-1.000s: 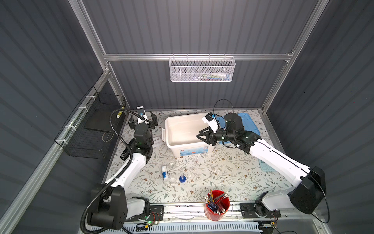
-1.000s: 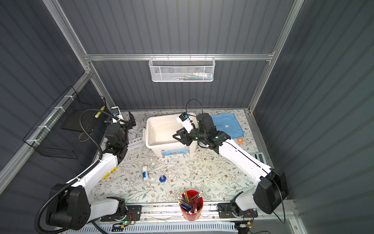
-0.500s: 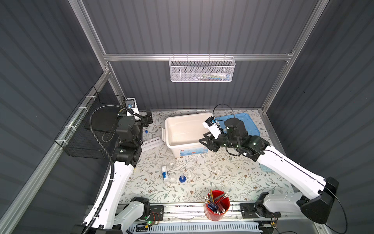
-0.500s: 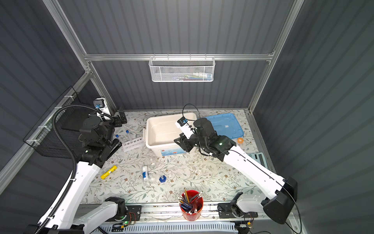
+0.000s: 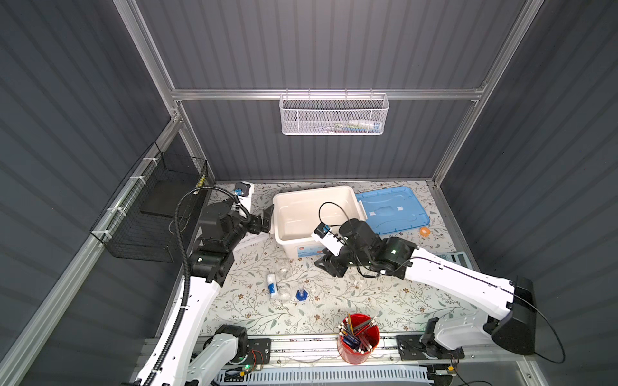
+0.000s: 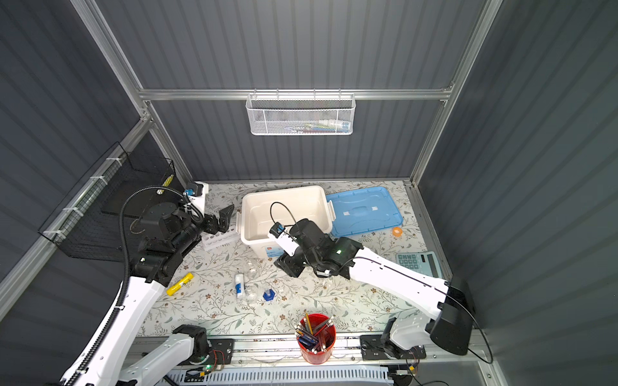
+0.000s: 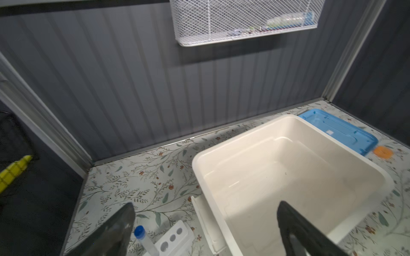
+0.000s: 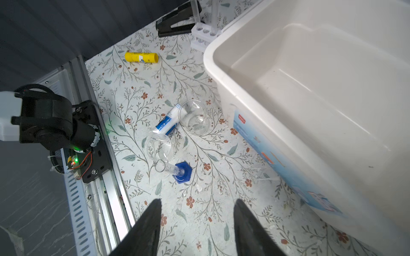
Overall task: Organize the chemistry lab equipment
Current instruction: 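Swing the left gripper over the tub while the right gripper reaches for the cylinder, then lower the right gripper and close it on the clear cylinder's narrow end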
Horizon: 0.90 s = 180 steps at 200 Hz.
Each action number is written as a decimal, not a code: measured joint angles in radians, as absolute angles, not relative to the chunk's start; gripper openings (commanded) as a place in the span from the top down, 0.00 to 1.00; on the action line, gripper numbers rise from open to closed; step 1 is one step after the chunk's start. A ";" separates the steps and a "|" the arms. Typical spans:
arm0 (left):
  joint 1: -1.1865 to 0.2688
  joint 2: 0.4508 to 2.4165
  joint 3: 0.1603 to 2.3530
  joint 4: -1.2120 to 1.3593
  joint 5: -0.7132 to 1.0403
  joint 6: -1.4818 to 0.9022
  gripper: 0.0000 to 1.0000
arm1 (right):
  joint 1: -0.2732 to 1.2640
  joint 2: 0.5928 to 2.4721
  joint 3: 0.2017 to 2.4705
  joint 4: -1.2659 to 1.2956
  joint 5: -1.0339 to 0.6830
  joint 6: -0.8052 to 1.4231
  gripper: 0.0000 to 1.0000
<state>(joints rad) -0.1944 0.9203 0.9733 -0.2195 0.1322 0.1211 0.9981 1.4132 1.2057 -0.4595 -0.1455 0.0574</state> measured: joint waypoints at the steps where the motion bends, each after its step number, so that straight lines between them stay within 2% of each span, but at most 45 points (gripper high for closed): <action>1: -0.194 0.916 0.966 -0.218 0.137 0.121 0.00 | 1.000 1.417 1.206 -0.459 -0.146 0.057 0.45; 85: -0.194 0.917 0.879 -0.186 0.245 0.138 0.00 | 1.049 1.606 1.254 -0.480 -0.195 0.070 0.46; 180: -0.194 0.939 0.879 -0.179 0.255 0.139 0.00 | 1.085 1.658 1.292 -0.499 -0.236 0.067 0.50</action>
<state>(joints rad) -0.1944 0.9386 0.8787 -0.1787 0.2554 0.1390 1.0855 1.6581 1.2919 -0.4988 -0.2359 0.0669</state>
